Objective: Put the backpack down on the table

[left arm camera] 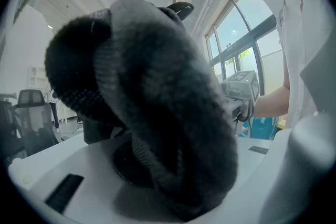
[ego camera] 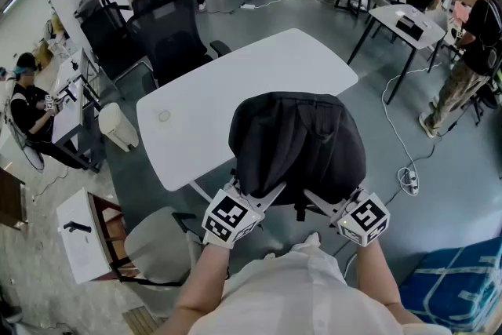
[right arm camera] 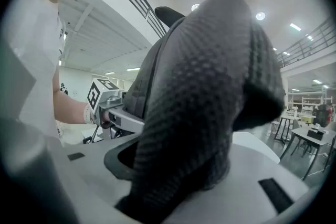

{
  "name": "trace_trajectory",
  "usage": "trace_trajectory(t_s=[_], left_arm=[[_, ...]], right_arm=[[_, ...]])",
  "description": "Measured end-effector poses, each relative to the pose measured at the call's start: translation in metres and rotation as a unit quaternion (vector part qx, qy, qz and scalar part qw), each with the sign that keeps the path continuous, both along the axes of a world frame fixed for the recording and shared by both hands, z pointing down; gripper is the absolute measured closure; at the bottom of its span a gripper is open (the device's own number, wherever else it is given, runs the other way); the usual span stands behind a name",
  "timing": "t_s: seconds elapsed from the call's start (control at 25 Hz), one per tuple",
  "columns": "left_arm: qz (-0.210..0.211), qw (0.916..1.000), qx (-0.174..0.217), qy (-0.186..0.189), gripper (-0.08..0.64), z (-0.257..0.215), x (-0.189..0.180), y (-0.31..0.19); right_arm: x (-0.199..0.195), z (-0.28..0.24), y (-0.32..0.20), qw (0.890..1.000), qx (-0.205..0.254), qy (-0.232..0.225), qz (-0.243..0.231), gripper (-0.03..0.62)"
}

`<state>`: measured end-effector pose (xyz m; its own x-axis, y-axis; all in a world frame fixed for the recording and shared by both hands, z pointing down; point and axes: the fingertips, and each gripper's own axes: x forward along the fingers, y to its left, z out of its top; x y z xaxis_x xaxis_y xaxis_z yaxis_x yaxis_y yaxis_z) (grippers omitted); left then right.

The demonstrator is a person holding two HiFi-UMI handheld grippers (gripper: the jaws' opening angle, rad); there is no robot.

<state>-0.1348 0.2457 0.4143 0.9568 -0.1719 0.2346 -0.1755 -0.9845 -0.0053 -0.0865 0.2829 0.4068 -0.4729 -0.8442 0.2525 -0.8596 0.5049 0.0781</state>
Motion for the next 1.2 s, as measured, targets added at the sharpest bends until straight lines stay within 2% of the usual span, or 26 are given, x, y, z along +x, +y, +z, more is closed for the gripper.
trace_trajectory(t_s=[0.52,1.2], left_arm=[[-0.008,1.0000,0.003,0.004,0.408,-0.002,0.005,-0.012],[-0.008,1.0000,-0.001,0.004,0.410,-0.001,0.010,-0.016]], right_arm=[[0.006,-0.002,-0.013,1.000,0.004,0.002,-0.007,0.385],[0.011,-0.003,-0.017,1.000,0.006,-0.021,-0.009,0.385]])
